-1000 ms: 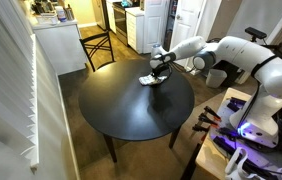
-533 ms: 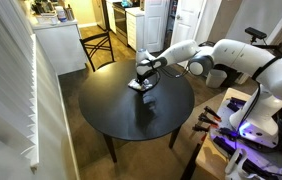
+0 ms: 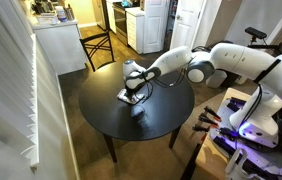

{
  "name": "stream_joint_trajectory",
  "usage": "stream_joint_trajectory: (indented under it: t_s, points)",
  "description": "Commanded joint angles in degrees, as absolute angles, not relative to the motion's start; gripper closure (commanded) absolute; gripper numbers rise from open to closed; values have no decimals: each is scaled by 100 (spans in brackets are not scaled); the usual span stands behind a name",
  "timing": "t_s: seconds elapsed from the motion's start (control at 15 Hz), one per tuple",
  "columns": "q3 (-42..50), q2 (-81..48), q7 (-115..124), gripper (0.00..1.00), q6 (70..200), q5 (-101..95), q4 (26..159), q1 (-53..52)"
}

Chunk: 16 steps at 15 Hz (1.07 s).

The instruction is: Wipe the table with the white tea towel

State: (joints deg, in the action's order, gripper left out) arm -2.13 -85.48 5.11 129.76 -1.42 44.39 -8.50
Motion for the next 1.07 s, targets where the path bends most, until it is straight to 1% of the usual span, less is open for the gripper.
stream_joint_trajectory:
  t_s: [0.0, 0.33, 0.53, 0.73, 1.0]
  points:
    - [-422, -8549, -184, 99, 12863, -149, 4534, -983]
    - [-599, -8548, -807, 99, 12754, -200, 4502, -1313]
    - [-525, -8548, -873, 99, 12742, -207, 4528, -1321]
    - [-263, -8548, -688, 99, 12837, -213, 4583, -1040]
    - [-2, -8547, -434, 99, 12896, -111, 4633, -383]
